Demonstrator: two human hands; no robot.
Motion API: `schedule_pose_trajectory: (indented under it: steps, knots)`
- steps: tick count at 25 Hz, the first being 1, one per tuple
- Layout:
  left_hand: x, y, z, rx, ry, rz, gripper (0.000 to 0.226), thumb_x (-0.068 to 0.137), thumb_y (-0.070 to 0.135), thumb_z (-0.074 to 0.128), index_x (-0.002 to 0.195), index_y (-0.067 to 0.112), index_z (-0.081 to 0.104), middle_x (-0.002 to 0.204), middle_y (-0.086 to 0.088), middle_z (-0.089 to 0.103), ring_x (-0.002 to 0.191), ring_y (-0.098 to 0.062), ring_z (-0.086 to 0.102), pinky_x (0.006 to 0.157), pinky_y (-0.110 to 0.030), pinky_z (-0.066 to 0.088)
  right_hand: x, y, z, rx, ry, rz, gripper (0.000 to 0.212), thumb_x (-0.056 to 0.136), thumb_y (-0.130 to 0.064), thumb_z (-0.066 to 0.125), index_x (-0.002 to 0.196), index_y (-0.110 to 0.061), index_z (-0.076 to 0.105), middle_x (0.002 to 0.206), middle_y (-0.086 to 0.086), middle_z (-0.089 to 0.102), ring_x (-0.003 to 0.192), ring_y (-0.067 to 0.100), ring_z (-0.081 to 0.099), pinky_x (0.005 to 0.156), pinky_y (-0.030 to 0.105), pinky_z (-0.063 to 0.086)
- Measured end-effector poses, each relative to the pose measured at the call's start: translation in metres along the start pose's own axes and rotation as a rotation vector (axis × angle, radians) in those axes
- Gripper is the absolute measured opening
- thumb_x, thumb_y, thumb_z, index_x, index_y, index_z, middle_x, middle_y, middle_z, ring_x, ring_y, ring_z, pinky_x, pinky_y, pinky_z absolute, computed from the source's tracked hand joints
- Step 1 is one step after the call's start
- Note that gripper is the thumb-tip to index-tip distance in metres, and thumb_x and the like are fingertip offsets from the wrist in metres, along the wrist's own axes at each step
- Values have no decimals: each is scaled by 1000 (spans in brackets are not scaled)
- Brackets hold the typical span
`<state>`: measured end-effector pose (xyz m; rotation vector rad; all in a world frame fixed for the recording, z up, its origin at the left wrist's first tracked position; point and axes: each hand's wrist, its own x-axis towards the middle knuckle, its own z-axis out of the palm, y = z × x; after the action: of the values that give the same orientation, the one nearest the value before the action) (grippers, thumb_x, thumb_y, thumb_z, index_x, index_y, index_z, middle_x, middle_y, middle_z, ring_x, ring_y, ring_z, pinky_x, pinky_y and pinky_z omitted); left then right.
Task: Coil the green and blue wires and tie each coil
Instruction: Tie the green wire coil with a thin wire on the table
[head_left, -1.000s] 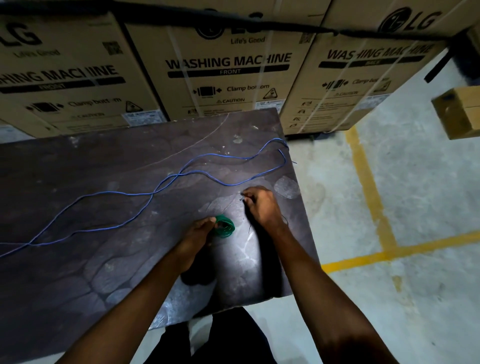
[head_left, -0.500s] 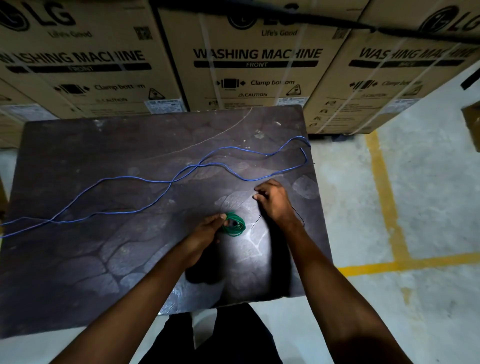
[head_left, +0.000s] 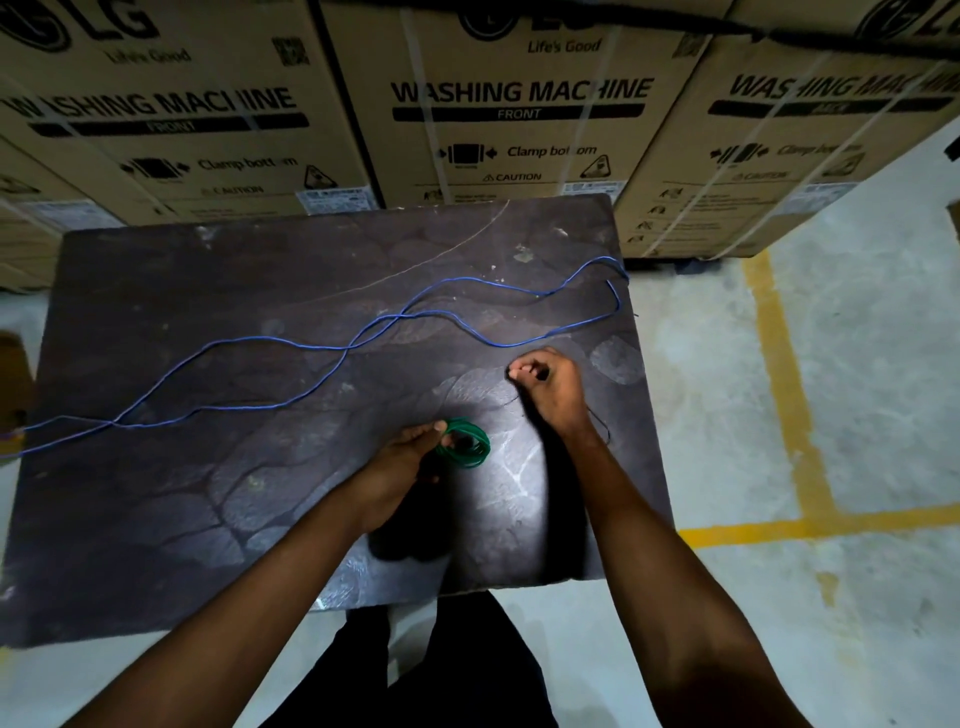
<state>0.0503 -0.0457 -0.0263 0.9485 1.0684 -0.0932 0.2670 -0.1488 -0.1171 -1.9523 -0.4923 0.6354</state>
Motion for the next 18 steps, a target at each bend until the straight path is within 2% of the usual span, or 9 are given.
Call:
schedule_pose_trajectory:
  steps: [3, 6, 9, 11, 13, 15, 18]
  knots:
    - [-17, 11, 1, -54, -52, 29, 20, 105, 17, 50, 97, 17, 68, 79, 8, 75, 70, -5, 64, 54, -19, 49, -2, -23, -3, 133, -23, 25, 22, 79, 0, 76, 78, -21, 73, 78, 10, 71, 67, 6, 60, 70, 21, 48]
    - [-38, 32, -2, -82, -149, 68, 22, 103, 17, 48, 97, 12, 68, 84, 0, 73, 70, -9, 64, 53, -18, 50, -1, -61, -14, 216, -41, -33, 15, 83, 7, 74, 88, -7, 73, 77, 3, 70, 65, -3, 60, 67, 14, 49]
    - [-60, 54, -7, -105, -238, 120, 22, 92, 29, 55, 99, 12, 68, 90, -4, 68, 76, -12, 59, 55, -20, 49, -1, -105, -28, 242, -33, -146, 16, 83, 9, 74, 90, -6, 72, 79, 0, 71, 67, -2, 61, 68, 15, 50]
    - [-73, 68, -9, -116, -284, 157, 26, 89, 35, 62, 98, 13, 71, 90, -4, 66, 75, -11, 59, 54, -20, 50, -2, -130, -35, 232, -19, -225, 22, 82, 10, 74, 88, -12, 73, 81, -5, 73, 71, 0, 63, 72, 17, 51]
    - [-84, 81, -10, -120, -349, 200, 35, 78, 48, 80, 90, 15, 76, 85, 2, 67, 71, -5, 61, 53, -19, 52, -5, -148, -38, 235, -21, -279, 25, 82, 9, 75, 86, -16, 73, 81, -8, 73, 73, 1, 65, 75, 18, 52]
    - [-97, 94, -13, -103, -398, 244, 45, 64, 55, 90, 86, 17, 78, 81, 6, 67, 69, -3, 61, 54, -20, 53, -9, -165, -39, 221, -32, -316, 21, 81, 8, 76, 87, -13, 74, 82, -5, 73, 73, 1, 64, 75, 18, 51]
    - [-111, 108, -18, -107, -427, 286, 47, 60, 55, 92, 83, 17, 77, 81, 5, 66, 70, -5, 60, 55, -21, 53, -15, -186, -38, 223, -47, -369, 19, 81, 7, 76, 88, -11, 74, 82, 0, 73, 74, 3, 65, 76, 19, 51]
